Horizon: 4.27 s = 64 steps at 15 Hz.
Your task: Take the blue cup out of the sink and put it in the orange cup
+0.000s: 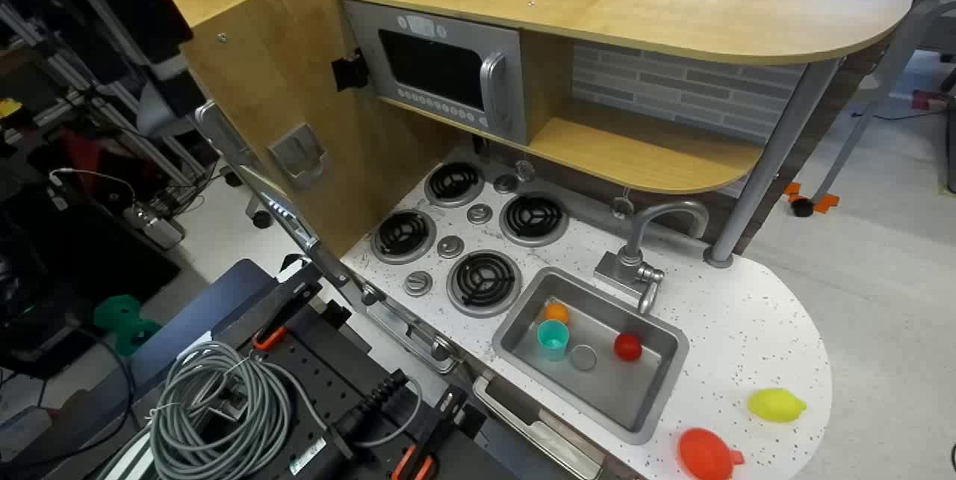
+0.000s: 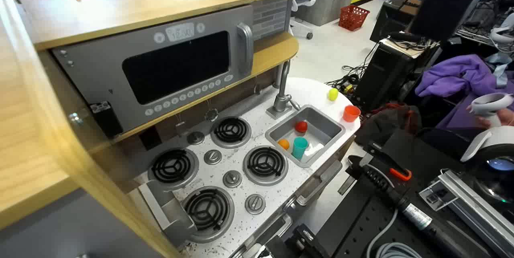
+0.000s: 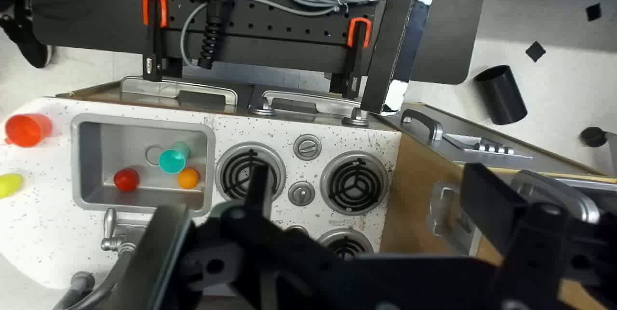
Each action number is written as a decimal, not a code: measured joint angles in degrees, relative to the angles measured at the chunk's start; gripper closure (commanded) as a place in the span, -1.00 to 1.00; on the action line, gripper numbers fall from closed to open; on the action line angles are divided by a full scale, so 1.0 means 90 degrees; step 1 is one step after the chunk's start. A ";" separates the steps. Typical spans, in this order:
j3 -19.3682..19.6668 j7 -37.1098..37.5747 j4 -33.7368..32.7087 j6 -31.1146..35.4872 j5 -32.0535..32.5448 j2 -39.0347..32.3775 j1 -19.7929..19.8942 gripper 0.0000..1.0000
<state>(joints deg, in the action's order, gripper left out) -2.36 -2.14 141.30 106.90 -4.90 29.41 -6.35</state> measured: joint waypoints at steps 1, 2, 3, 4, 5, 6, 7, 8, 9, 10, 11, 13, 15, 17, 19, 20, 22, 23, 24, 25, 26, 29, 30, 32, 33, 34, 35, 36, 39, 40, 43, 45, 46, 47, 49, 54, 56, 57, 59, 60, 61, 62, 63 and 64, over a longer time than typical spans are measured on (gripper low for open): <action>0.0000 0.0000 0.0000 0.0000 0.0000 0.0000 0.0000 -1.00; 0.0000 0.0000 0.0000 0.0000 0.0000 0.0000 0.0000 -1.00; 0.0000 0.0000 0.0000 0.0000 0.0000 0.0000 0.0000 -1.00; 0.0000 0.0000 -0.0001 0.0000 0.0000 0.0000 0.0000 -1.00; 0.0000 0.0000 -0.0001 0.0000 0.0000 0.0000 0.0000 -1.00; 0.0000 0.0000 0.0000 0.0000 0.0000 0.0000 0.0000 -1.00; 0.0000 0.0000 0.0000 0.0000 0.0000 0.0000 0.0000 -1.00; 0.0000 0.0000 0.0000 0.0000 0.0000 0.0000 0.0000 -1.00; 0.0000 0.0000 0.0000 0.0000 0.0000 0.0000 0.0000 -1.00; 0.0000 0.0000 0.0000 0.0000 0.0000 0.0000 0.0000 -1.00; 0.0000 0.0000 -0.0001 0.0000 0.0000 0.0000 0.0000 -1.00; 0.0000 0.0000 -0.0001 0.0000 0.0000 0.0000 0.0000 -1.00; 0.0000 0.0000 0.0005 0.0000 0.0008 0.0000 0.0004 -1.00; 0.0013 -0.0001 0.0001 0.0007 0.0051 0.0000 0.0043 -1.00; 0.0086 -0.0041 -0.0036 0.0025 0.0171 -0.0022 0.0149 -1.00; 0.0144 -0.0096 -0.0072 0.0074 0.0270 -0.0064 0.0237 -1.00; 0.0307 -0.0262 -0.0169 0.0271 0.0495 -0.0244 0.0438 -1.00; 0.0391 -0.0347 -0.0233 0.0394 0.0590 -0.0377 0.0534 -1.00; 0.0473 -0.0417 -0.0317 0.0527 0.0666 -0.0530 0.0620 -1.00; 0.0543 -0.0489 -0.0416 0.0638 0.0718 -0.0693 0.0693 -1.00; 0.0607 -0.0550 -0.0530 0.0752 0.0761 -0.0863 0.0753 -1.00; 0.0740 -0.0699 -0.0862 0.1199 0.0800 -0.1520 0.0876 -1.00; 0.0773 -0.0736 -0.0953 0.1346 0.0800 -0.1783 0.0895 -1.00; 0.0820 -0.0759 -0.1147 0.1630 0.0800 -0.2360 0.0934 -1.00; 0.0836 -0.0760 -0.1259 0.1749 0.0799 -0.2666 0.0965 -1.00; 0.0848 -0.0760 -0.1375 0.1844 0.0799 -0.2959 0.1000 -1.00; 0.0867 -0.0760 -0.1497 0.1910 0.0796 -0.3243 0.1039 -1.00; 0.0885 -0.0760 -0.1616 0.1978 0.0790 -0.3507 0.1081 -1.00; 0.0908 -0.0784 -0.1946 0.2150 0.0791 -0.4201 0.1246 -1.00; 0.0913 -0.0809 -0.2050 0.2201 0.0791 -0.4420 0.1302 -1.00; 0.0924 -0.0821 -0.2354 0.2360 0.0799 -0.5057 0.1436 -1.00; 0.0929 -0.0821 -0.2515 0.2507 0.0809 -0.5447 0.1501 -1.00; 0.0935 -0.0821 -0.2584 0.2576 0.0817 -0.5623 0.1530 -1.00; 0.0946 -0.0821 -0.2651 0.2644 0.0831 -0.5787 0.1557 -1.00; 0.0983 -0.0821 -0.2782 0.2773 0.0862 -0.6104 0.1613 -1.00; 0.1129 -0.0793 -0.3130 0.3599 0.0922 -0.7011 0.1693 -1.00; 0.1218 -0.0749 -0.3301 0.4059 0.1028 -0.7421 0.1696 -1.00; 0.1261 -0.0725 -0.3375 0.4276 0.1102 -0.7615 0.1696 -1.00; 0.1331 -0.0689 -0.3501 0.4625 0.1199 -0.7970 0.1694 -1.00; 0.1357 -0.0686 -0.3544 0.4743 0.1247 -0.8119 0.1693 -1.00; 0.1376 -0.0686 -0.3563 0.4831 0.1283 -0.8237 0.1693 -1.00; 0.1389 -0.0687 -0.3563 0.4880 0.1319 -0.8320 0.1693 -1.00; 0.1397 -0.0688 -0.3558 0.4887 0.1366 -0.8375 0.1693 -1.00; 0.1402 -0.0700 -0.3554 0.4888 0.1395 -0.8406 0.1693 -1.00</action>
<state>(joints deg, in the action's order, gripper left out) 10.26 -8.43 109.31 150.89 7.65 -46.24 8.89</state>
